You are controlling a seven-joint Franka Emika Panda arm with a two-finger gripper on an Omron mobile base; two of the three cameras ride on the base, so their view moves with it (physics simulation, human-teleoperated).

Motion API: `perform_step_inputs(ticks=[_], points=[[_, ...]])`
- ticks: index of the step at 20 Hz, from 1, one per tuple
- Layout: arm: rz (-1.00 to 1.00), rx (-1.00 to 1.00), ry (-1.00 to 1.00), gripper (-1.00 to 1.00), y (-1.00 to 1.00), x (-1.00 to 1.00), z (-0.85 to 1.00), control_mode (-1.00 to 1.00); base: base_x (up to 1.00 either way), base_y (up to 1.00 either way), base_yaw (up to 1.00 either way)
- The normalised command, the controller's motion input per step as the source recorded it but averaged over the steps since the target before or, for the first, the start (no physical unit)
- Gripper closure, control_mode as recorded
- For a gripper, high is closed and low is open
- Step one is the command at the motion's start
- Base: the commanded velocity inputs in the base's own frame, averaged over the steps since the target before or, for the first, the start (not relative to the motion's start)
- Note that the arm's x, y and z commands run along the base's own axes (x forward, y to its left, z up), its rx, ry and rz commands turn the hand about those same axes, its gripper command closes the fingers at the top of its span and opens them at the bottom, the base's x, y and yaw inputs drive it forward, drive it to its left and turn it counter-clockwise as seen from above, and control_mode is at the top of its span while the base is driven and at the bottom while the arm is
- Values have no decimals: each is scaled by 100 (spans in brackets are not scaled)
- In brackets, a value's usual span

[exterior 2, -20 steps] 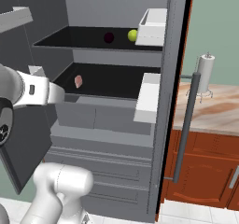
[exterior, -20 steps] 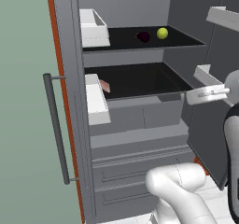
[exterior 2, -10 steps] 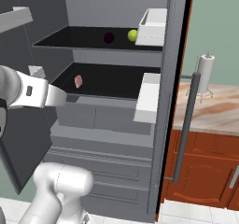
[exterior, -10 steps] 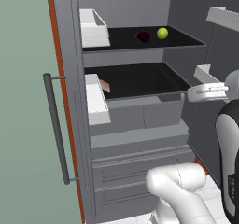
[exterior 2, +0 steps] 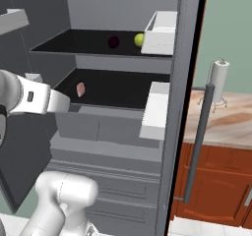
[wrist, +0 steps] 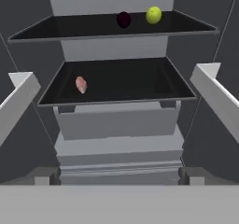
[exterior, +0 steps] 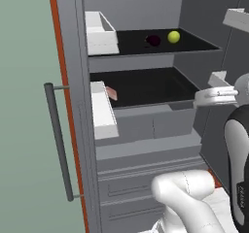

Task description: Open the fridge, remove the pear, eggplant, and steak, and place them on any counter.

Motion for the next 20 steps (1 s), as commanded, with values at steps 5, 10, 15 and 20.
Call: perform_step_inputs(ticks=[5, 10, 15, 20], points=[[0, 0, 0, -100, 0, 0, 0, 100, 98, 0, 2], [0, 0, 0, -100, 0, 0, 0, 100, 73, 0, 0], [0, 0, 0, -100, 0, 0, 0, 100, 16, 0, 0], [6, -1, 8, -100, 2, 10, -23, -100, 0, 0, 0]])
